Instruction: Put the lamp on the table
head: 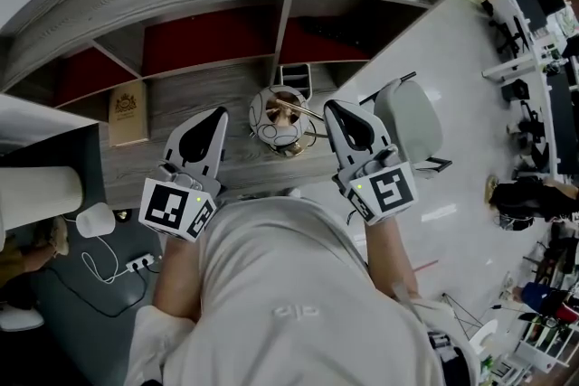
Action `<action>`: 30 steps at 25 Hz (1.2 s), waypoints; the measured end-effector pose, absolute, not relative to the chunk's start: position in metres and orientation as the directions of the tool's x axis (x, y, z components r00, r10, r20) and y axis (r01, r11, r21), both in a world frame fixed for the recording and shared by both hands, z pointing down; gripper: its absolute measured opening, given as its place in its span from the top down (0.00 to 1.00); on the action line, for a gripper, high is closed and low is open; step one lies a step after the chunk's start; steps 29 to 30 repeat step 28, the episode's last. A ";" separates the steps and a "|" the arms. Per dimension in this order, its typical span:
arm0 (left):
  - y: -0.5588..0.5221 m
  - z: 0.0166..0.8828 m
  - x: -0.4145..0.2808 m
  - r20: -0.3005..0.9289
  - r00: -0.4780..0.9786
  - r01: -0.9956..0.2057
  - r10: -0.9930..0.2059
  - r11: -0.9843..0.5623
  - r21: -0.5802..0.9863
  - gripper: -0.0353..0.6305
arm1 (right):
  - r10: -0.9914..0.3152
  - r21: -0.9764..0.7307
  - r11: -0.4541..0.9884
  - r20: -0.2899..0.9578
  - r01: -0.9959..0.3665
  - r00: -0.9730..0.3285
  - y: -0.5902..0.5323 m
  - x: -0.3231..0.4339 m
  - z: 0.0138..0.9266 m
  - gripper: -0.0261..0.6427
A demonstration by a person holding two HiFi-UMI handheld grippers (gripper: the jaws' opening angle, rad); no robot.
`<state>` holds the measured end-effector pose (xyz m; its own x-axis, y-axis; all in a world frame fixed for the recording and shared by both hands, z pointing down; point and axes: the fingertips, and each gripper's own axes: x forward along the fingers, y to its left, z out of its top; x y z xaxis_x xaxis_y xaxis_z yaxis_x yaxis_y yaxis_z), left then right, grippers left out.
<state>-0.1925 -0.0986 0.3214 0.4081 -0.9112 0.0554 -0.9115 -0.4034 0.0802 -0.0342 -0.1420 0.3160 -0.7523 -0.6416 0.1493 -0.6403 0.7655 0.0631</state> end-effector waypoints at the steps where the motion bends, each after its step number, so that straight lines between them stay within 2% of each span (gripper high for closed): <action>1: -0.098 0.322 -0.193 0.055 0.408 -0.911 -0.911 -0.403 0.083 0.92 | -0.640 0.063 0.767 0.150 -0.639 -0.753 -0.141 -0.035 0.317 0.92; 30: -0.093 0.325 -0.183 0.072 0.419 -0.907 -0.905 -0.414 0.075 0.92 | -0.646 0.056 0.761 0.155 -0.646 -0.747 -0.136 -0.030 0.320 0.92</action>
